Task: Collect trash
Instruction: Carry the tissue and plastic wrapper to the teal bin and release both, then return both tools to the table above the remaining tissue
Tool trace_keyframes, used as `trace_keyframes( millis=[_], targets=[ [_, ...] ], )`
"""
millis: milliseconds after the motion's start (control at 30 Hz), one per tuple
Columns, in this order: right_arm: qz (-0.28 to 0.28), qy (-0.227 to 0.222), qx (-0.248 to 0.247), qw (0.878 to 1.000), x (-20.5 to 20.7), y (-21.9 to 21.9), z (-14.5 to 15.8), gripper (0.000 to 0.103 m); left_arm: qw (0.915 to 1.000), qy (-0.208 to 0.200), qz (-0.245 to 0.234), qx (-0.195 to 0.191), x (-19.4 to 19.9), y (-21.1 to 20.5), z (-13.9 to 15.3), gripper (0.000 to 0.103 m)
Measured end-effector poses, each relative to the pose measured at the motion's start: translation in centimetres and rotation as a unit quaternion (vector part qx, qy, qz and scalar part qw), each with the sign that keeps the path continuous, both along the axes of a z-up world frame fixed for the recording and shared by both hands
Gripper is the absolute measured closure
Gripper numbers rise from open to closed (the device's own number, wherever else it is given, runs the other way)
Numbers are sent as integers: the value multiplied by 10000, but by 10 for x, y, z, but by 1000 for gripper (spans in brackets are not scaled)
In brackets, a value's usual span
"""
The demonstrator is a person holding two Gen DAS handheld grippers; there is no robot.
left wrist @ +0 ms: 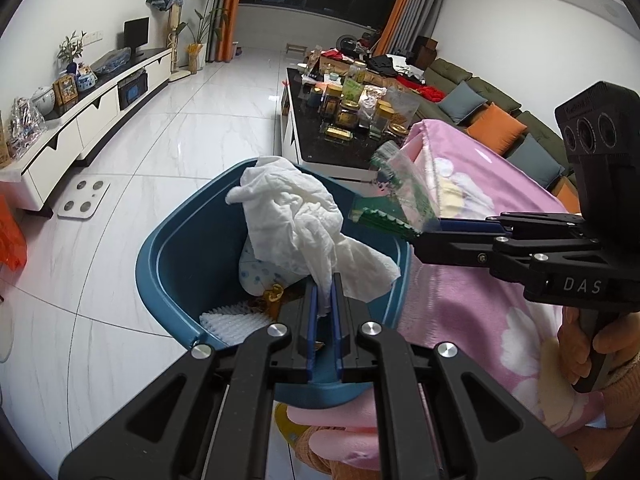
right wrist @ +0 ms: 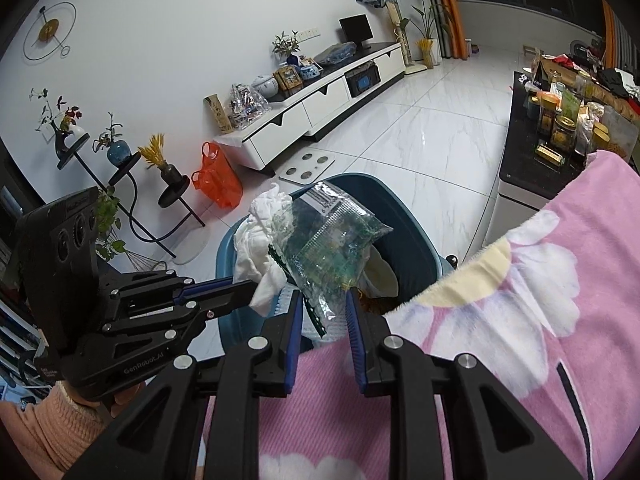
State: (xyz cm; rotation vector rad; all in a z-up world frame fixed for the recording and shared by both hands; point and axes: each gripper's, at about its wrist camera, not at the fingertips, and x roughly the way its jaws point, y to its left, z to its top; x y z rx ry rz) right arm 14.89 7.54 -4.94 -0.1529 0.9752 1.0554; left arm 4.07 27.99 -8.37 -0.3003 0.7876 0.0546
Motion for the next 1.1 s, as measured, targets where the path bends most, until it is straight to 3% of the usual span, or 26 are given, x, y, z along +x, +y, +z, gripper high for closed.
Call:
trace_keyframes(
  millis=[167, 233, 267, 300, 533, 867, 1100],
  targets=[
    [-82, 96, -27, 9999, 6, 7, -3, 80, 10000, 78, 48, -22, 7, 4, -9, 94],
    [-154, 131, -33, 9998, 8, 7, -4, 70, 9998, 115, 127, -42, 10, 6, -13, 88],
    [-189, 156, -39, 9997, 9, 7, -5, 63, 9997, 135, 159, -98, 12, 8, -16, 77],
    [-203, 193, -23, 9996, 10, 6, -5, 62, 9997, 139, 175, -123, 13, 8, -17, 71],
    [-263, 220, 143, 9993, 11, -1, -3, 62, 9992, 103, 371, -60, 11, 8, -18, 69],
    [-381, -164, 616, 9972, -9, -53, 29, 62, 9949, -888, 255, 409, -31, -23, 39, 45],
    [-674, -637, 872, 9919, -32, -124, 60, 59, 9870, -1456, -567, 373, -44, -81, 69, 36]
  ],
)
